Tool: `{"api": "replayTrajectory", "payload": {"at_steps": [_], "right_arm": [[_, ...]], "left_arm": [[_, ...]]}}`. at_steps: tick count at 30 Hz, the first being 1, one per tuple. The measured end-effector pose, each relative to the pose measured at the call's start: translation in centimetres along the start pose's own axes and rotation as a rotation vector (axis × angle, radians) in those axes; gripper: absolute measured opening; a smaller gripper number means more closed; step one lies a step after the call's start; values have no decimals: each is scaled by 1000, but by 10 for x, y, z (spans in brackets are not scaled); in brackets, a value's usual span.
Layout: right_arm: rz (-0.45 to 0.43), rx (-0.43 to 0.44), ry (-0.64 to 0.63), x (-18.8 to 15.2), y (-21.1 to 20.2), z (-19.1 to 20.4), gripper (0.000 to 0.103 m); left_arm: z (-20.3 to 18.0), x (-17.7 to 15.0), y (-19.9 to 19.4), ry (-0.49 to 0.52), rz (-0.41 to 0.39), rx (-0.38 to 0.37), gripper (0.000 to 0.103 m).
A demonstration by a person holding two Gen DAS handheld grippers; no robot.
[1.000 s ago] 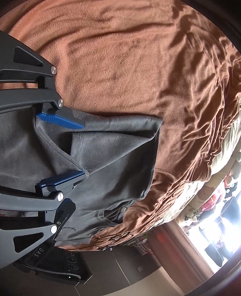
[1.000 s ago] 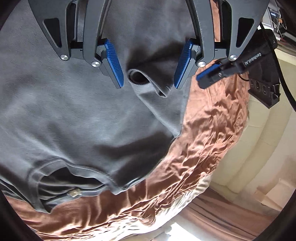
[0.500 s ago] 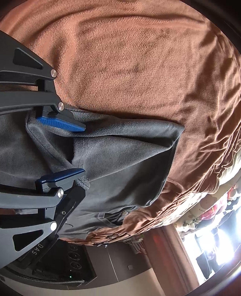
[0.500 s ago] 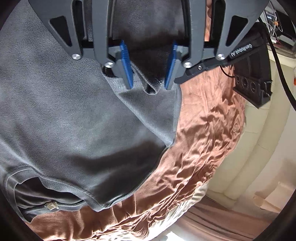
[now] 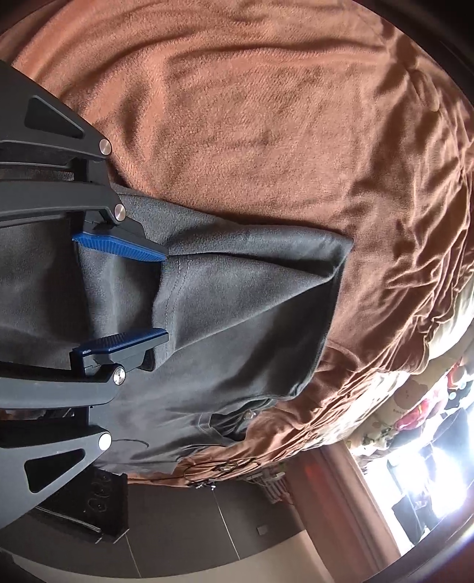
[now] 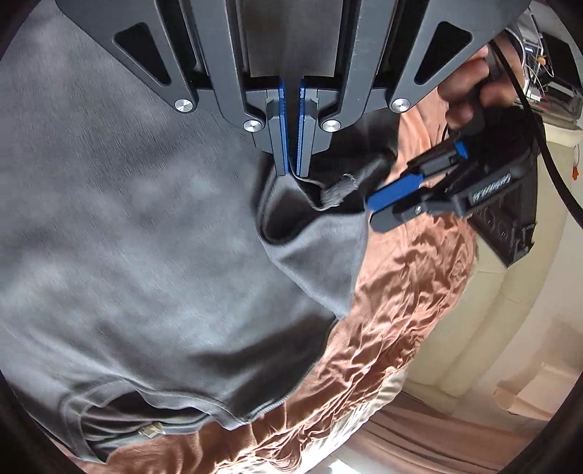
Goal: Fold small clothes
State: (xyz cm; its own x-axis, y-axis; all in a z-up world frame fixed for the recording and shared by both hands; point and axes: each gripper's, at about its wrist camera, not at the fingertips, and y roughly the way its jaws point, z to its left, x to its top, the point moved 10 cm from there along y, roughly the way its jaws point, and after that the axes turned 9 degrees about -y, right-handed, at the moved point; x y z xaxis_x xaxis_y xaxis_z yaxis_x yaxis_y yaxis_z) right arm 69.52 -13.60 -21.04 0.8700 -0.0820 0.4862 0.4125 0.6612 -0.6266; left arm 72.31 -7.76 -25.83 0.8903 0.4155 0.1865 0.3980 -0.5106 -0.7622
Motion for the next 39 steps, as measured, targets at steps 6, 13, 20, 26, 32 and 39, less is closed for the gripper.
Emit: {"api": "replayTrajectory", "payload": {"at_steps": [6,13,20,26,32,39], "right_arm": [[-6,-6,32,-6,-20,-11,2],[-36,-6,85,6,-28,-10,2],[-14,-1,112,9,-8,-7,2],[-4,-22,125,-2,-17,-21,2],[-46,-62,77,5,-39,-20,61],[-51,-91,25,12,-38,-11,61]], "left_arm": [[7,0,19,-1,4,48,39],[10,12,19,-13,-18,79,14],[-3,15,27,35,-11,84,3],[-39,20,34,103,-8,41,2],[-85,21,42,141,7,-26,3],[-86,24,15,155,-58,-39,50]]}}
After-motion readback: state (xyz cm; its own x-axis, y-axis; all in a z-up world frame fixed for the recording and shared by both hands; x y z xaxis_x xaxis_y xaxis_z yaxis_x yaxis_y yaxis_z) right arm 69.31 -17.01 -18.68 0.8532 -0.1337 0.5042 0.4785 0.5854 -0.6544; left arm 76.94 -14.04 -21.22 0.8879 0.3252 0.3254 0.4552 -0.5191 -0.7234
